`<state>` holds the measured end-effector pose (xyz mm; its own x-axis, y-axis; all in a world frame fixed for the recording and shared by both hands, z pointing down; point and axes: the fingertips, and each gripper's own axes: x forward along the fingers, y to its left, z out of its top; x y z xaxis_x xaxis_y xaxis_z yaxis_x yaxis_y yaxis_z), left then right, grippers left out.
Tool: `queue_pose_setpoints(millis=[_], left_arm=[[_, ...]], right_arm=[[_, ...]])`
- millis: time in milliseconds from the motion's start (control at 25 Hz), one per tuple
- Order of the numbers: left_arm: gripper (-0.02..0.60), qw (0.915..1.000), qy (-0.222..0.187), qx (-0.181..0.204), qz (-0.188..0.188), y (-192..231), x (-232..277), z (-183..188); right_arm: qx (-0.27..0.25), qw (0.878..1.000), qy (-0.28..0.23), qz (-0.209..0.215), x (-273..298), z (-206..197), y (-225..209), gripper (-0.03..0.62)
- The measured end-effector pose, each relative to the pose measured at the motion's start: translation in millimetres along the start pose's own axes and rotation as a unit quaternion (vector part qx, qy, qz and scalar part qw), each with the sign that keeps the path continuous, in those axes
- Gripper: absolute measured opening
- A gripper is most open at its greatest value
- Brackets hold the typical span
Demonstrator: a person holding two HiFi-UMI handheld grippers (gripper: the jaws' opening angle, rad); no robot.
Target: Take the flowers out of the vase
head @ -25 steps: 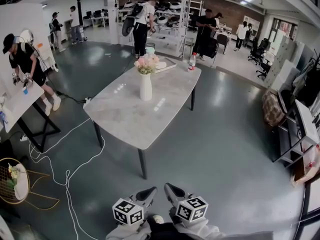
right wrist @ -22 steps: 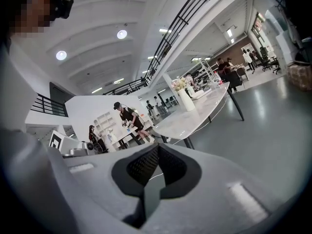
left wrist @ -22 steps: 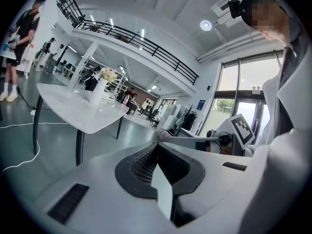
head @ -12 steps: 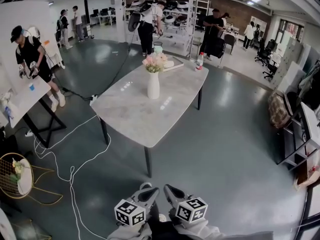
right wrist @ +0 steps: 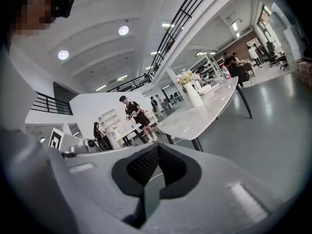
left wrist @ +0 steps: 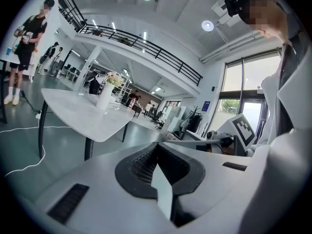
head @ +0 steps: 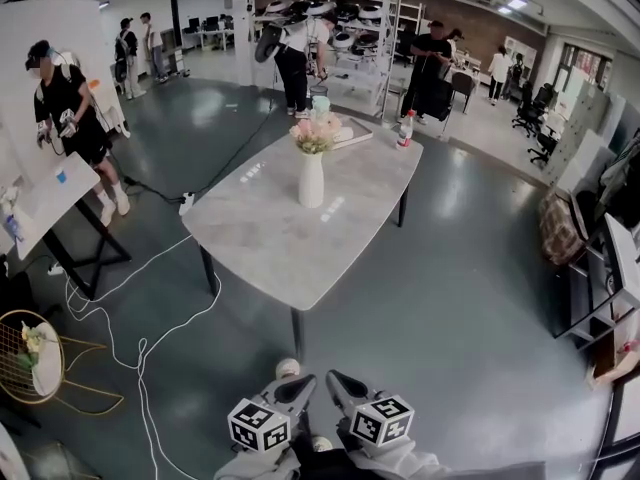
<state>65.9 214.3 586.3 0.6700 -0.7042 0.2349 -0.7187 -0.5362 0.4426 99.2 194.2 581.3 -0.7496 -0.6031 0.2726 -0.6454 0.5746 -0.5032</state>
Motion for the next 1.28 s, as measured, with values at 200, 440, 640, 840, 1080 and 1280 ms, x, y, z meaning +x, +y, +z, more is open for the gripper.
queue_pose_setpoints(millis=[200, 440, 640, 840, 1080, 1280], left_arm=[[0.002, 0.9999, 0.003, -0.011, 0.001, 29.4, 18.2, 13.9], [0.002, 0.9999, 0.007, -0.013, 0.002, 74.9, 45.2, 42.8], [0.002, 0.9998, 0.012, -0.012, -0.004, 105.9, 69.0, 73.6], [0.002, 0.9997, 0.017, -0.015, -0.010, 134.5, 90.7, 98.4], [0.002, 0.9995, 0.021, -0.019, -0.017, 166.4, 108.1, 123.8], [0.002, 0.9994, 0.021, -0.016, -0.021, 193.2, 118.8, 144.1]], right_arm=[[0.000, 1.000, 0.010, 0.007, 36.0, 13.6, -11.3, -0.001], [0.007, 1.000, 0.015, 0.009, 85.5, 38.7, -30.6, -0.002], [0.013, 1.000, 0.012, -0.001, 118.6, 68.1, -48.6, 0.000], [0.016, 1.000, 0.005, -0.016, 148.2, 95.7, -66.6, -0.002], [0.018, 1.000, 0.010, -0.011, 187.9, 117.8, -73.0, -0.002], [0.018, 1.000, 0.010, -0.010, 218.7, 134.6, -76.5, 0.000]])
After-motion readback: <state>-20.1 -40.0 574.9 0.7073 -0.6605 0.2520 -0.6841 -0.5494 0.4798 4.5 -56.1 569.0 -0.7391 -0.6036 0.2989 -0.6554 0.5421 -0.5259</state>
